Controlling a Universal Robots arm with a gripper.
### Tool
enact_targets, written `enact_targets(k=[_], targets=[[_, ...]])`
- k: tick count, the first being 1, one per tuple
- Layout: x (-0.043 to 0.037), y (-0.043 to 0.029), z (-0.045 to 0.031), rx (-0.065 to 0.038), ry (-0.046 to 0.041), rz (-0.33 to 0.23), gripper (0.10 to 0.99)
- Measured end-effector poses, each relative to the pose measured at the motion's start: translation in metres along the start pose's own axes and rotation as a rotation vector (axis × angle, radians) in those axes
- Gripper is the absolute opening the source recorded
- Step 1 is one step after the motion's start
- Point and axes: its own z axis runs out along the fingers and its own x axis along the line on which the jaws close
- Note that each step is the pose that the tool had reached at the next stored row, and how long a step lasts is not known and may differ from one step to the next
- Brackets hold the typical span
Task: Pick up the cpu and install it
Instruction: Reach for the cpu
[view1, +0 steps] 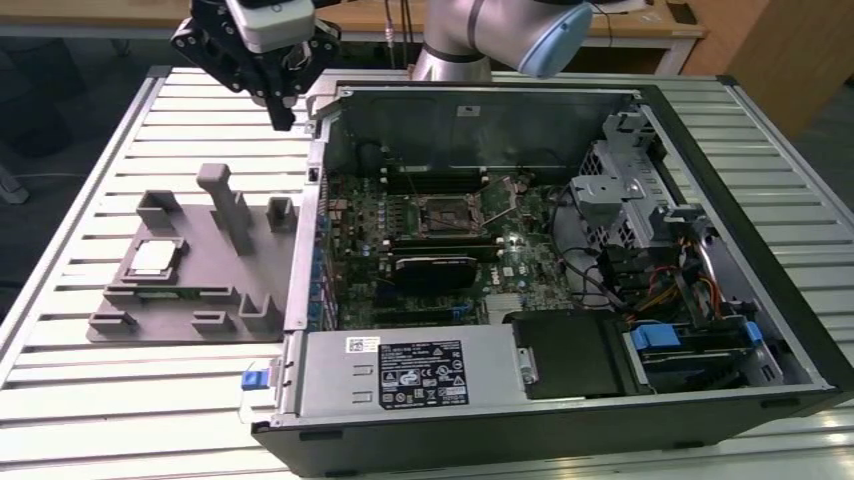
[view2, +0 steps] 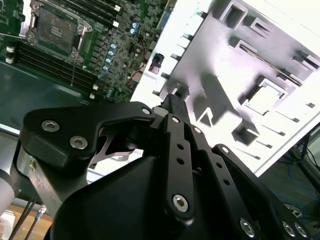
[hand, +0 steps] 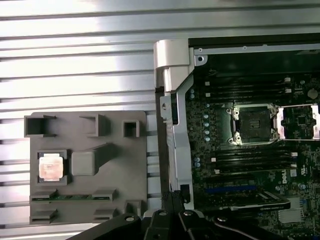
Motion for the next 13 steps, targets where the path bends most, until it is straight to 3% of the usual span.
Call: enact_targets(k=[13], targets=[[0.0179,-0.0014,-0.0005,0.0,0.0,0.0,0.106]])
